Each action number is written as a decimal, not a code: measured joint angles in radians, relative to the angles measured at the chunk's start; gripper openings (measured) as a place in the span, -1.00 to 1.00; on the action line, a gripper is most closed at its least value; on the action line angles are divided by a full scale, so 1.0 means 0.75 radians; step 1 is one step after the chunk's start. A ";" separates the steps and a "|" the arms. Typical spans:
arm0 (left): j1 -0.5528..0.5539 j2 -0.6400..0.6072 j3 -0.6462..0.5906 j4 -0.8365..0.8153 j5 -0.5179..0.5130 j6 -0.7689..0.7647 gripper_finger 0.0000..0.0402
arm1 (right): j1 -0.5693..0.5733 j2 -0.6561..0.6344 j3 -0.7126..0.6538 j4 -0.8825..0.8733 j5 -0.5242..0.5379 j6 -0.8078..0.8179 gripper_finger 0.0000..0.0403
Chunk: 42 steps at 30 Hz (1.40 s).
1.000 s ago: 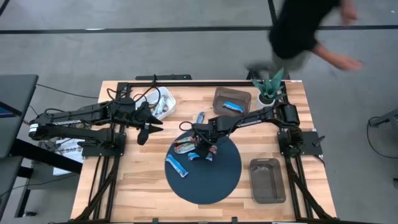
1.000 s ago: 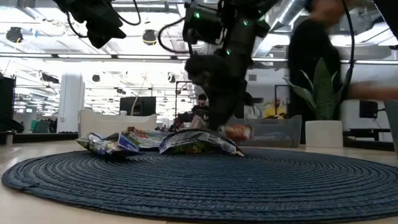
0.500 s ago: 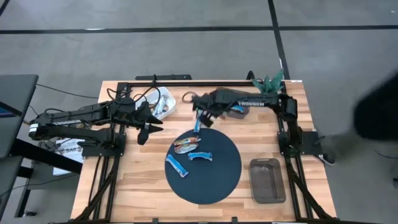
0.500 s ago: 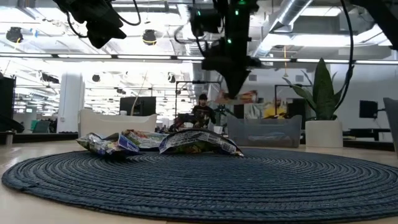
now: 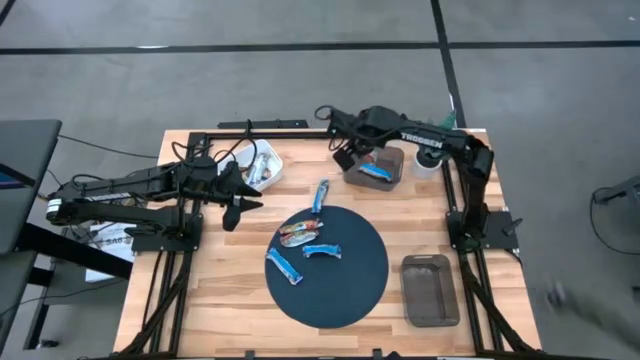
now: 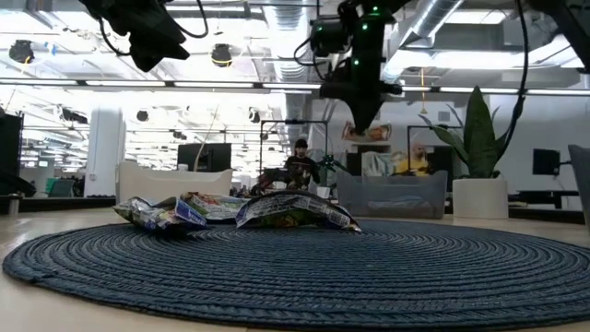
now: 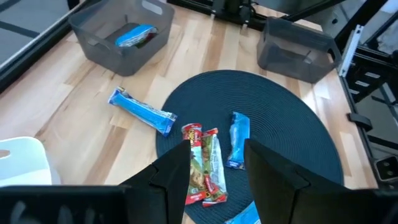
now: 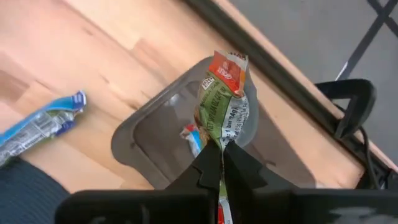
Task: Pick and place Granola Bars by type
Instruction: Put the red granola bar into the top black bin
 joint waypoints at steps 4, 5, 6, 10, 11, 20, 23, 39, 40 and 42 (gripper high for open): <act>0.000 0.000 0.000 0.001 -0.009 -0.028 -0.30 | -0.044 -0.037 0.000 -0.023 -0.003 -0.009 -1.00; 0.000 0.000 0.000 0.001 -0.009 -0.032 -0.30 | -0.053 -0.040 0.000 -0.031 -0.003 -0.010 -1.00; 0.000 0.000 0.000 0.001 -0.009 -0.039 -0.30 | -0.062 -0.041 0.000 -0.038 -0.003 -0.011 -1.00; 0.000 0.000 0.000 0.001 -0.015 -0.086 -0.30 | -0.069 -0.037 -0.001 -0.060 -0.009 -0.084 -1.00; 0.000 0.000 0.000 0.001 -0.021 -0.091 -0.30 | -0.069 -0.037 -0.013 -0.052 -0.009 -0.103 -1.00; 0.000 0.000 0.000 0.003 -0.073 -0.170 -0.30 | -0.069 -0.052 -0.239 0.044 -0.091 -0.149 -1.00; 0.000 0.000 0.000 0.006 -0.091 -0.189 -0.30 | -0.067 -0.052 -0.285 0.120 -0.154 -0.172 -1.00; 0.000 0.001 0.000 0.068 -0.133 -0.209 -0.30 | -0.061 -0.052 -0.297 0.224 -0.255 -0.219 -0.42; 0.000 0.001 0.000 0.068 -0.134 -0.209 -0.30 | -0.061 -0.052 -0.297 0.228 -0.256 -0.220 -0.38; 0.000 0.001 0.000 0.068 -0.140 -0.209 -0.30 | -0.059 -0.052 -0.297 0.241 -0.257 -0.220 -0.30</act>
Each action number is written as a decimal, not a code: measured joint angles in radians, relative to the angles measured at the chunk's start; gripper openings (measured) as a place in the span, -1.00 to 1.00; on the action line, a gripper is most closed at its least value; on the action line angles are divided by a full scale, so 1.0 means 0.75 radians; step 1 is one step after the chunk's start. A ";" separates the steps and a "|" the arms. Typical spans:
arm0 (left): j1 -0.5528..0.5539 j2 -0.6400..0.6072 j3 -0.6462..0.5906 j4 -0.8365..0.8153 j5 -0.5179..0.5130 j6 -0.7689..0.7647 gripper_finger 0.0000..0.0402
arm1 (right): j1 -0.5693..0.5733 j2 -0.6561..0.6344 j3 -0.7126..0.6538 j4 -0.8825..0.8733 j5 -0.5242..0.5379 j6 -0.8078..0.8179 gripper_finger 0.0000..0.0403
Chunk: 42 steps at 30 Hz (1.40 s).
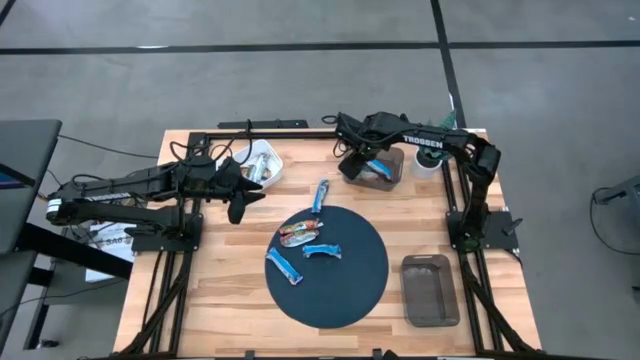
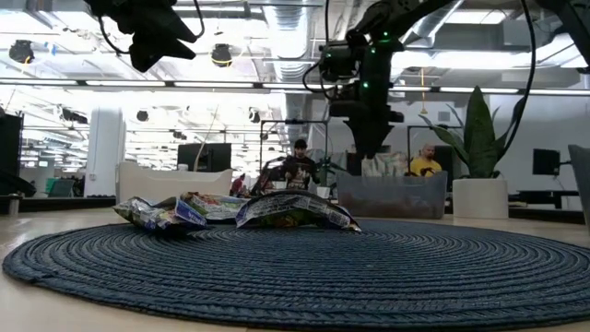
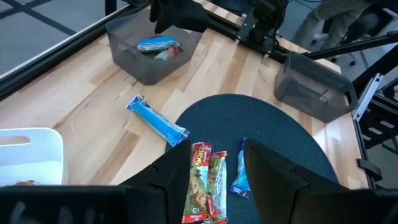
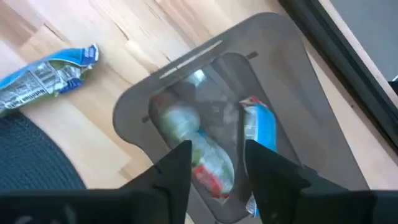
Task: Pick and place Granola Bars by type
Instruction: Put the red granola bar into the top black bin
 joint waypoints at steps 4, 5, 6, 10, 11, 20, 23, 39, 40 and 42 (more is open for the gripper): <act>0.000 0.000 0.000 -0.001 -0.001 0.000 -0.30 | 0.020 0.000 0.028 0.008 -0.087 -0.050 -0.20; 0.000 0.000 0.000 -0.001 -0.002 0.000 -0.30 | 0.030 0.000 0.042 0.013 -0.111 -0.056 -0.19; 0.000 0.000 0.000 -0.001 -0.002 0.000 -0.30 | 0.044 0.000 0.057 0.014 -0.138 -0.057 -0.18; 0.000 0.000 0.000 -0.002 -0.003 0.000 -0.30 | 0.117 0.000 0.139 0.013 -0.235 -0.058 -0.18; 0.000 0.000 0.000 -0.002 -0.003 -0.001 -0.30 | 0.139 0.000 0.162 0.013 -0.255 -0.058 -0.18; 0.000 0.000 0.000 -0.003 -0.002 -0.001 -0.30 | 0.404 -0.001 0.244 0.016 -0.305 -0.104 -0.21; 0.000 0.000 0.000 -0.004 -0.002 -0.001 -0.30 | 0.494 0.001 0.244 0.039 -0.333 -0.123 -0.20; -0.003 -0.019 -0.001 -0.137 0.084 0.034 -0.30 | 0.691 0.266 0.240 0.426 -0.308 -0.152 -0.28; -0.005 -0.019 -0.001 -0.135 0.084 0.034 -0.30 | 0.691 0.281 0.237 0.411 -0.307 -0.161 -0.28; -0.006 -0.028 0.000 -0.141 0.082 0.034 -0.30 | 0.689 0.319 0.240 0.434 -0.297 -0.176 -0.28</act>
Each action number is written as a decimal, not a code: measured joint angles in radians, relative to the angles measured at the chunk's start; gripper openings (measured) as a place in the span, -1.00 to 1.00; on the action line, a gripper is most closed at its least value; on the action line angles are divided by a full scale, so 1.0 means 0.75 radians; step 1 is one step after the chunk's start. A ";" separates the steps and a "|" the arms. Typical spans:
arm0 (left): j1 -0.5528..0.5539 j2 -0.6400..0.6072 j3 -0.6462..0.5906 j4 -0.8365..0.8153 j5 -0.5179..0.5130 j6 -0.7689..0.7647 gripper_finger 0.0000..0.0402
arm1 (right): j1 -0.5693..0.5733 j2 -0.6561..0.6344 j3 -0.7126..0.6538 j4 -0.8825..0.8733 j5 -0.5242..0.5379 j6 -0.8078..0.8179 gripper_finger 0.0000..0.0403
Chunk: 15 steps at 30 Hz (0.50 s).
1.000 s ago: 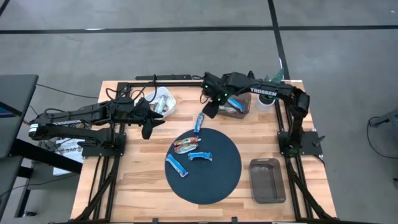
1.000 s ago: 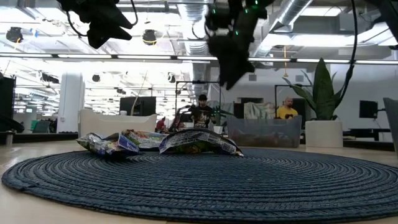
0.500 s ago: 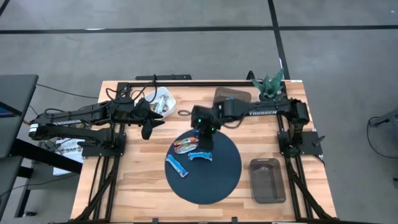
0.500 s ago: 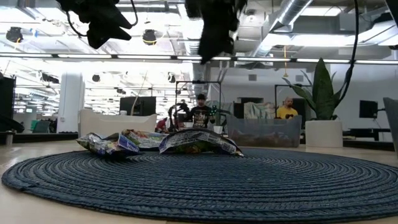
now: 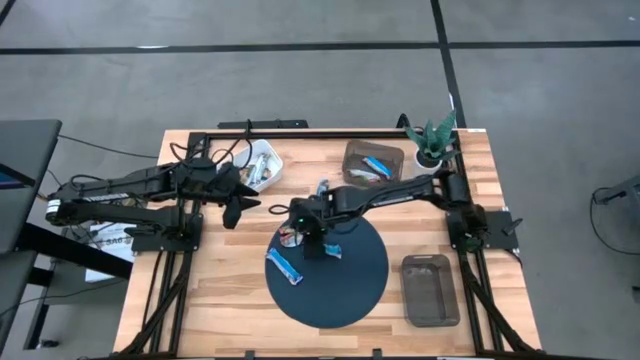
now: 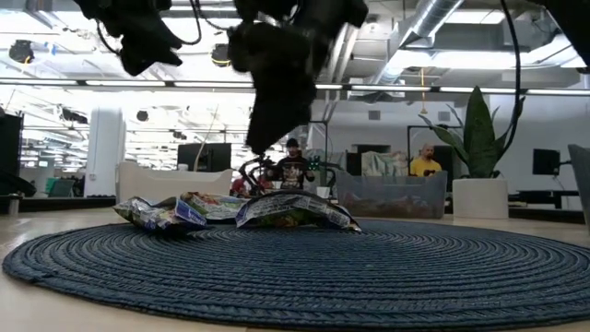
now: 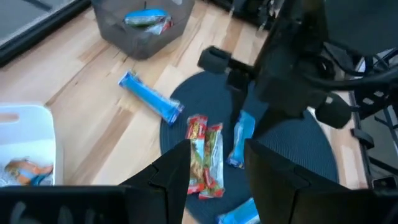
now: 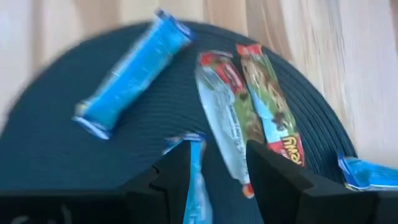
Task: Pick and place Granola Bars by type
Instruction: Put the red granola bar into the top black bin
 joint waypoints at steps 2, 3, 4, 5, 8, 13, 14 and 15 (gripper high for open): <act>0.000 -0.004 -0.001 -0.015 0.000 0.000 -0.30 | -0.009 0.028 -0.001 -0.021 0.037 -0.029 -0.28; 0.000 -0.005 -0.001 -0.004 0.001 -0.001 -0.30 | -0.011 0.033 -0.004 -0.036 0.055 -0.044 -0.28; 0.000 -0.006 -0.001 -0.012 0.001 -0.002 -0.30 | -0.018 0.033 -0.004 -0.043 0.084 -0.062 -0.29; 0.000 -0.008 -0.001 -0.020 0.001 -0.002 -0.30 | -0.022 0.038 -0.001 -0.033 0.111 -0.077 -0.29; 0.000 -0.008 -0.001 -0.014 0.001 -0.004 -0.30 | -0.043 0.049 -0.003 -0.059 0.183 -0.102 -0.32; -0.001 -0.007 -0.001 -0.013 0.001 -0.011 -0.30 | -0.089 0.050 0.000 -0.089 0.196 -0.106 -0.33; -0.001 -0.007 -0.001 -0.013 0.001 -0.012 -0.30 | -0.098 0.052 -0.001 -0.102 0.193 -0.106 -0.33; -0.001 -0.007 -0.001 -0.014 0.001 -0.012 -0.30 | -0.104 0.052 -0.002 -0.113 0.185 -0.109 -0.33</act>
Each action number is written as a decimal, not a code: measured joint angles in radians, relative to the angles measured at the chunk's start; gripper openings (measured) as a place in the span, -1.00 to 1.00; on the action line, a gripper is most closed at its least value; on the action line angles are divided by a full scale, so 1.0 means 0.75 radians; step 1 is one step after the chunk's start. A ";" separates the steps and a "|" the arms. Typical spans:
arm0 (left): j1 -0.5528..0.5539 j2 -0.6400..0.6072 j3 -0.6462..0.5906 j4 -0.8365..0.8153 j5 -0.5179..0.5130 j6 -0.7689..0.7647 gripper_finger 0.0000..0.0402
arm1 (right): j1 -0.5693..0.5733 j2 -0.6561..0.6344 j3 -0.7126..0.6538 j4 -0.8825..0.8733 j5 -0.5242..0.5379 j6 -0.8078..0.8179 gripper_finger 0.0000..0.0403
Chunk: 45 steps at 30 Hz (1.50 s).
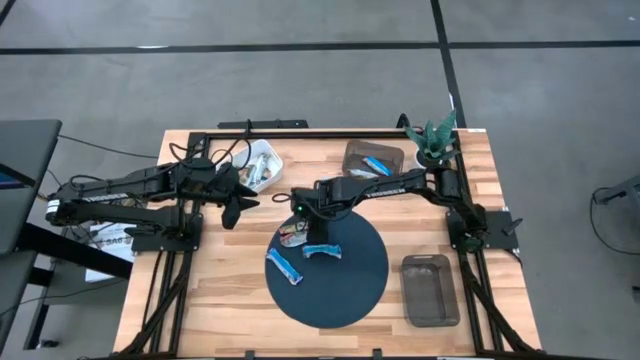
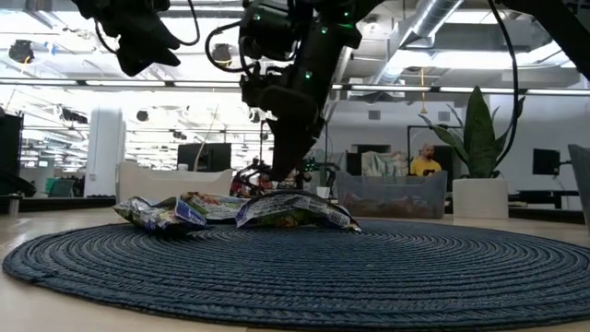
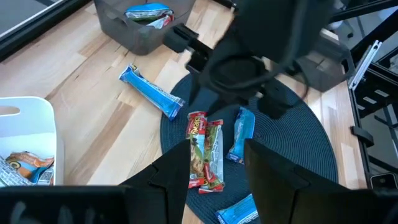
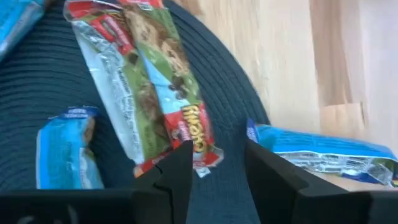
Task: Pick and place Granola Bars by type
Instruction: Put the red granola bar into the top black bin
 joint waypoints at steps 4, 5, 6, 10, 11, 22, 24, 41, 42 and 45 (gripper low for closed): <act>-0.001 0.000 0.000 0.000 -0.001 -0.003 -0.30 | -0.018 0.000 0.000 -0.008 -0.063 -0.028 -0.34; -0.001 0.000 0.000 0.000 -0.001 -0.003 -0.30 | -0.018 0.000 0.000 -0.009 -0.067 -0.029 -0.34; -0.001 0.000 0.000 0.000 -0.001 -0.003 -0.30 | -0.016 0.000 0.001 -0.009 -0.070 -0.033 -0.34; -0.001 0.000 0.000 0.000 -0.011 -0.003 -0.30 | -0.016 0.000 0.001 -0.011 -0.075 -0.054 -0.33; -0.001 0.000 0.000 0.000 -0.012 -0.003 -0.30 | -0.016 0.000 0.001 -0.010 -0.080 -0.054 -0.33; -0.004 0.000 0.001 -0.024 0.026 0.061 -0.30 | -0.008 0.075 0.000 -0.008 -0.133 -0.064 -0.34; -0.011 0.000 0.001 -0.056 0.031 0.074 -0.30 | 0.001 0.085 -0.001 -0.025 -0.134 -0.066 -0.34; -0.026 0.001 0.001 -0.073 0.035 0.069 -0.30 | -0.009 0.084 0.001 0.057 -0.139 -0.102 -0.40; -0.026 0.001 0.001 -0.073 0.036 0.069 -0.30 | -0.009 0.084 0.001 0.058 -0.153 -0.105 -0.40; -0.026 0.001 0.001 -0.073 0.036 0.063 -0.30 | -0.007 0.096 0.002 0.063 -0.201 -0.134 -0.39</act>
